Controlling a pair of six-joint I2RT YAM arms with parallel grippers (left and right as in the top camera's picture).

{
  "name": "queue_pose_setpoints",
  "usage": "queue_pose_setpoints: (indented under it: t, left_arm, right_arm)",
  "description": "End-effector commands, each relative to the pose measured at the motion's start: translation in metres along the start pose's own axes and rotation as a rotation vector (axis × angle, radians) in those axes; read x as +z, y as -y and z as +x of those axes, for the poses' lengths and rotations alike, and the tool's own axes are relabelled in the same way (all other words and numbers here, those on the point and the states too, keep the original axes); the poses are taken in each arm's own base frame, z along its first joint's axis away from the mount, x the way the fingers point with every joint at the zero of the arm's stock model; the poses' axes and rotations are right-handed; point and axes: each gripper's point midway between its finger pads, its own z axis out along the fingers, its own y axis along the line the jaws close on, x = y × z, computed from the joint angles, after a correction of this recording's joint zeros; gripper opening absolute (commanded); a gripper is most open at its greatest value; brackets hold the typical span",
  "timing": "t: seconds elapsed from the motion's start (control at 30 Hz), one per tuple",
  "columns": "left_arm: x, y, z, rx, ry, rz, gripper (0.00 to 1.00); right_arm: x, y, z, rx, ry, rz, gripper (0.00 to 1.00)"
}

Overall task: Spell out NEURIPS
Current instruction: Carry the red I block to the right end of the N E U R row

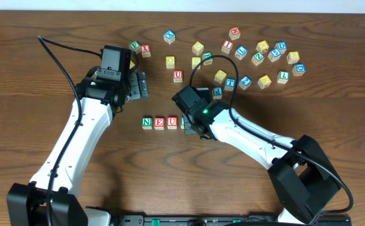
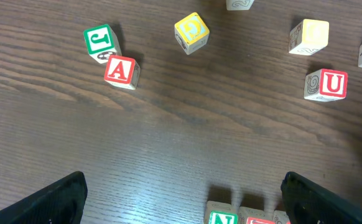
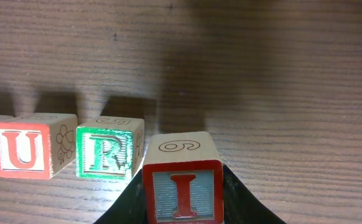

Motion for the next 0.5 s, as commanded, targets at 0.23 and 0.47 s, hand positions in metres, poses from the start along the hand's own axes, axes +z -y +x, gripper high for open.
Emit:
queue_pose_setpoints:
  t: [0.23, 0.47]
  left_arm:
    - [-0.0126, 0.0016, -0.0146, -0.008, 0.046, 0.013, 0.98]
    - [-0.0125, 0.0016, -0.0144, -0.007, 0.046, 0.013, 0.98]
  right_arm:
    - [0.0031, 0.0018, 0.0025, 0.031, 0.014, 0.021, 0.25]
    - [0.0075, 0.0032, 0.0046, 0.045, 0.021, 0.021, 0.25]
